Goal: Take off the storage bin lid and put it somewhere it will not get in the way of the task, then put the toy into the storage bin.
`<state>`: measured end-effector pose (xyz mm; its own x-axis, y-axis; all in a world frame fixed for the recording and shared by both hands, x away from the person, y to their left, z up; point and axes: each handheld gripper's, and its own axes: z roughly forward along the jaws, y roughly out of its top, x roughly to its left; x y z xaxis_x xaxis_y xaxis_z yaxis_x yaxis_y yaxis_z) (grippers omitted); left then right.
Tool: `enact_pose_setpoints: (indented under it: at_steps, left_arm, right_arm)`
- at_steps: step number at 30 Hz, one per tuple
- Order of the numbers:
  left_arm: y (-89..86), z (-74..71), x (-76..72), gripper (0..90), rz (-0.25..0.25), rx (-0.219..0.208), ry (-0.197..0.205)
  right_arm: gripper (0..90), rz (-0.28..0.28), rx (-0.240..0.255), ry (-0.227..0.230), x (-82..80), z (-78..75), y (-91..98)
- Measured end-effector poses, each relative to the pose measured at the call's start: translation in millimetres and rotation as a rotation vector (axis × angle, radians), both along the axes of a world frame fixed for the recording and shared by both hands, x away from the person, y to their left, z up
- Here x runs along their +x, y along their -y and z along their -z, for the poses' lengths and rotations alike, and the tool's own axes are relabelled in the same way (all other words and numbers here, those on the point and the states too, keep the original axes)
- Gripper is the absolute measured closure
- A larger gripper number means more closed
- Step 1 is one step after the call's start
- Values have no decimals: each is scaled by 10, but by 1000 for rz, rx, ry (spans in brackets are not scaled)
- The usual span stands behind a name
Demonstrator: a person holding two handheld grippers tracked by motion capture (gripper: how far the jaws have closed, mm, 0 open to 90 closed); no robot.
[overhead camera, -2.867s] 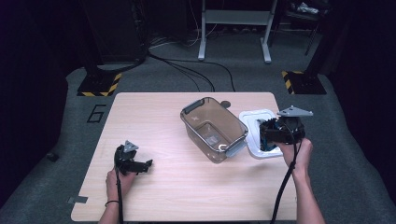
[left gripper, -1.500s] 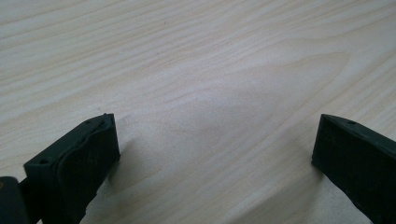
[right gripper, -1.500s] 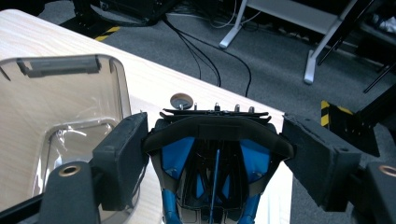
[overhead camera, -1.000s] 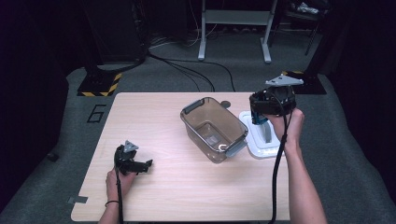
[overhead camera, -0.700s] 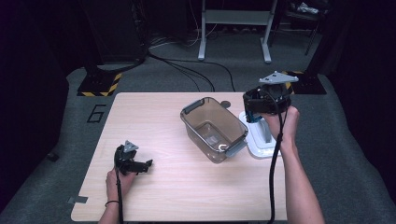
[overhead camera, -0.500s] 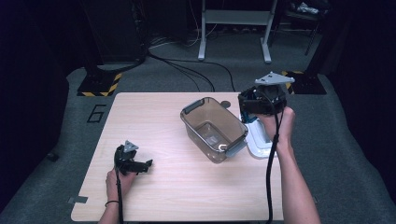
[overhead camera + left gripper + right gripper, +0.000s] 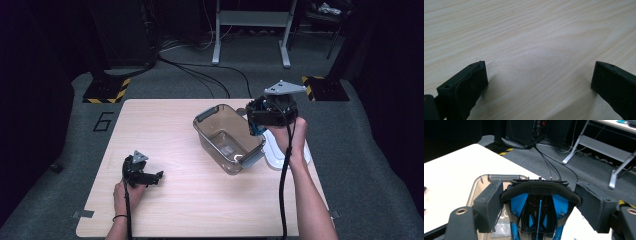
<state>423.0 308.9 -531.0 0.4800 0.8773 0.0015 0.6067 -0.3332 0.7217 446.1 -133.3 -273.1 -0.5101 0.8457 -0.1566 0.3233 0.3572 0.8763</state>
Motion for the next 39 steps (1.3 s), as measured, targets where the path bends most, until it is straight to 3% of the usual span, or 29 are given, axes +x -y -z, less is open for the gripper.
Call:
enact_pose_setpoints:
  at_steps: [17, 29, 39]
  left_arm:
    - [0, 0, -1, 4, 0, 1, 1]
    - [-1, 0, 0, 4, 0, 1, 1]
    - [-1, 0, 0, 4, 0, 1, 0]
  right_arm:
    - [240, -60, 33, -39, 11, 132, -197]
    - [240, -89, 29, -80, 47, 356, -319]
    - [240, -79, 47, -117, 82, 564, -340]
